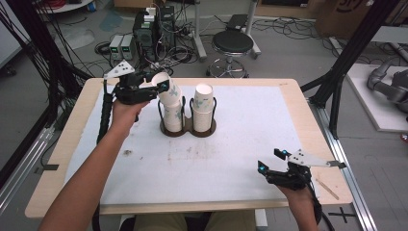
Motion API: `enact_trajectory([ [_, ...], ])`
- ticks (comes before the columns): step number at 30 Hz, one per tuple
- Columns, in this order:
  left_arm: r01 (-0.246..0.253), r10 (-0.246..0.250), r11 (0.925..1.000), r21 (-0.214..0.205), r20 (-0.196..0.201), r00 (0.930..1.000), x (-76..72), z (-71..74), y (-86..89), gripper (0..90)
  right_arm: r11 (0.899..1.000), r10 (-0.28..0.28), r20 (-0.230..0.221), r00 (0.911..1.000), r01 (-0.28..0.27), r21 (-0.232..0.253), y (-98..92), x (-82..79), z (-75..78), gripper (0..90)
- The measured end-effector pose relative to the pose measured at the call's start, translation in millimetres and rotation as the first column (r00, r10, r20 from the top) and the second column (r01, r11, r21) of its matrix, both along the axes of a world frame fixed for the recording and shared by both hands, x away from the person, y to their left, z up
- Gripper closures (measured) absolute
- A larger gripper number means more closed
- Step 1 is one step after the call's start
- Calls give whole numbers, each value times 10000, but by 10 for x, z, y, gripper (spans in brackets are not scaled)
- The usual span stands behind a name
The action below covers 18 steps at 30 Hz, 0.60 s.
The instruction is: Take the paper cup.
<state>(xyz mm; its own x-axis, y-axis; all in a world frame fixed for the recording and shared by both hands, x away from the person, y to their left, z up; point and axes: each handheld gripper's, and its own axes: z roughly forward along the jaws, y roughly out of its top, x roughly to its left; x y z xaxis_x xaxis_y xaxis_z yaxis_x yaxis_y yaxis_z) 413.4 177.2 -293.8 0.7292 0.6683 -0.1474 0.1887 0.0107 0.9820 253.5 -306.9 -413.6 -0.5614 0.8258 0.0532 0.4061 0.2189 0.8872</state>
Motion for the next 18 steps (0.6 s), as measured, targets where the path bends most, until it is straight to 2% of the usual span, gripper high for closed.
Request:
enact_trajectory([
  [2,168,-167,9998,-117,13,9999,-64,32,42,364,10000,6,5,10000,-6,13,6,0,2,208],
  [3,379,-376,9991,-203,121,9992,-147,60,82,364,10000,17,-1,10000,-17,1,7,1,2,208],
  [4,379,-376,9991,-203,121,9992,-147,60,82,364,10000,17,-1,10000,-17,1,7,1,2,208],
  [9,816,-812,9966,-114,278,9963,-352,121,170,364,10000,75,39,10000,-75,54,33,10,9,208],
  [11,966,-967,9953,47,378,9946,-461,140,207,364,9999,101,33,9999,-101,86,50,18,15,208],
  [18,1411,-1425,9893,360,398,9890,-595,52,204,364,9998,132,99,9999,-133,136,79,48,44,208],
])
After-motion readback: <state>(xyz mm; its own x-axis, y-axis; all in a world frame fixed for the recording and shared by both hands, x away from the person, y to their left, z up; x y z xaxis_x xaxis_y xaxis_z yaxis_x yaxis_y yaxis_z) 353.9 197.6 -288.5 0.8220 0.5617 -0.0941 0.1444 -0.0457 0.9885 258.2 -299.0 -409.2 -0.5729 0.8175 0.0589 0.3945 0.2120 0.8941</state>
